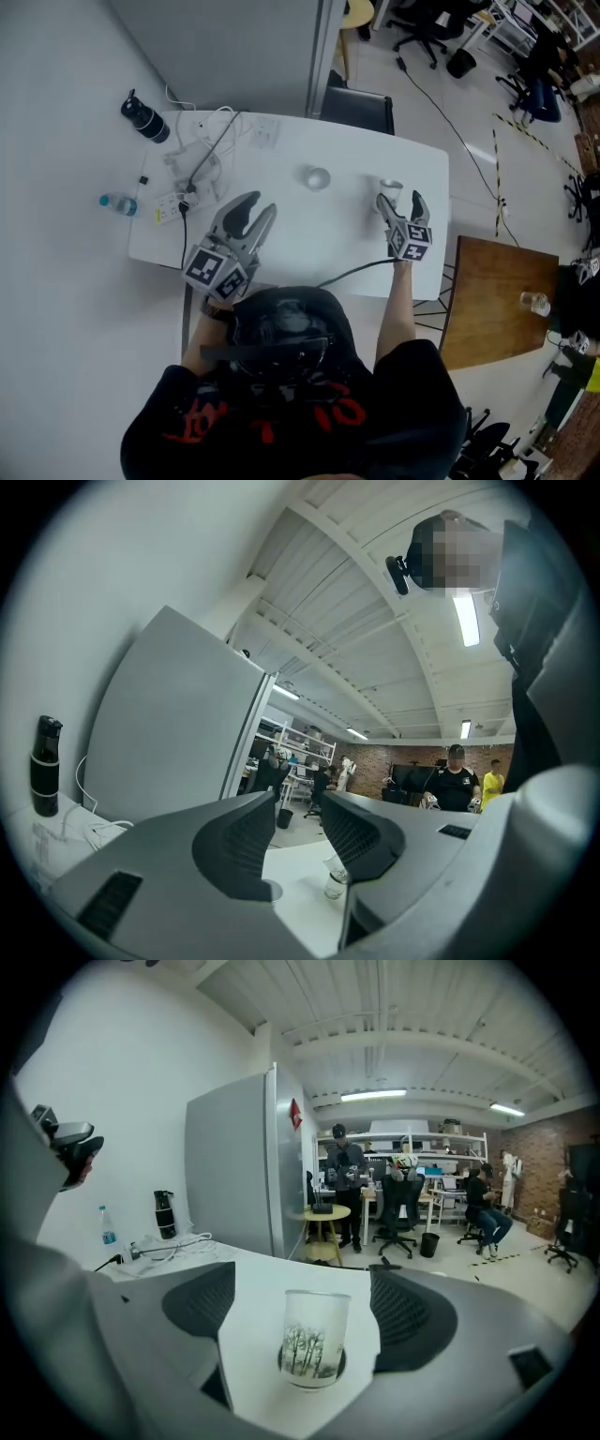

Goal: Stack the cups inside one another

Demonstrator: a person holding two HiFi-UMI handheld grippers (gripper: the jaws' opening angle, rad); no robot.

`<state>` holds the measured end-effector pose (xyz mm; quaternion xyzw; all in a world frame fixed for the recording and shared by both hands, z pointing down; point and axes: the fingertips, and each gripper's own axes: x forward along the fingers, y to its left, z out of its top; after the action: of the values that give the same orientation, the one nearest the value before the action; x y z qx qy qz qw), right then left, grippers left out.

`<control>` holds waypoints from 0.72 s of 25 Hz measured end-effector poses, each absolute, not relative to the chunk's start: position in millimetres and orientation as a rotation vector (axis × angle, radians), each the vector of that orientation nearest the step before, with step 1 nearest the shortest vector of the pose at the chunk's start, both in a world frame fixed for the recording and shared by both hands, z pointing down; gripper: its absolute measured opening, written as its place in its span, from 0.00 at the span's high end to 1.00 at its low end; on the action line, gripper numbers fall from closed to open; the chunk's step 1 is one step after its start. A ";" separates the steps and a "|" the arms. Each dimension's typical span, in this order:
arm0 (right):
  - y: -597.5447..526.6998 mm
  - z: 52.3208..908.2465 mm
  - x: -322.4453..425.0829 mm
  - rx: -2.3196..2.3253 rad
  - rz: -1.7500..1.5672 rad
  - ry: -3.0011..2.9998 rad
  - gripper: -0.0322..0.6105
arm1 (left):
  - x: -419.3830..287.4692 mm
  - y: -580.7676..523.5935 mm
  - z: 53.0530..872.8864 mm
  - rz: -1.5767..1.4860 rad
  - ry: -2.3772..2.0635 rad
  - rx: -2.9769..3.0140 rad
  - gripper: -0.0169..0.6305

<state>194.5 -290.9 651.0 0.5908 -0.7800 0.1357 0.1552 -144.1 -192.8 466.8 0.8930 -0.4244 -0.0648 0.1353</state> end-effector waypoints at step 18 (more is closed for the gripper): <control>-241.7 681.1 237.7 1.805 0.333 -1.830 0.94 | -146.0 -181.3 474.5 -0.172 -1.240 2.569 0.72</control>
<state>237.7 -241.7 681.1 0.6702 -0.6797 0.1235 0.2713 -146.0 -181.3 474.5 0.8899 -0.4295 -0.0596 0.1414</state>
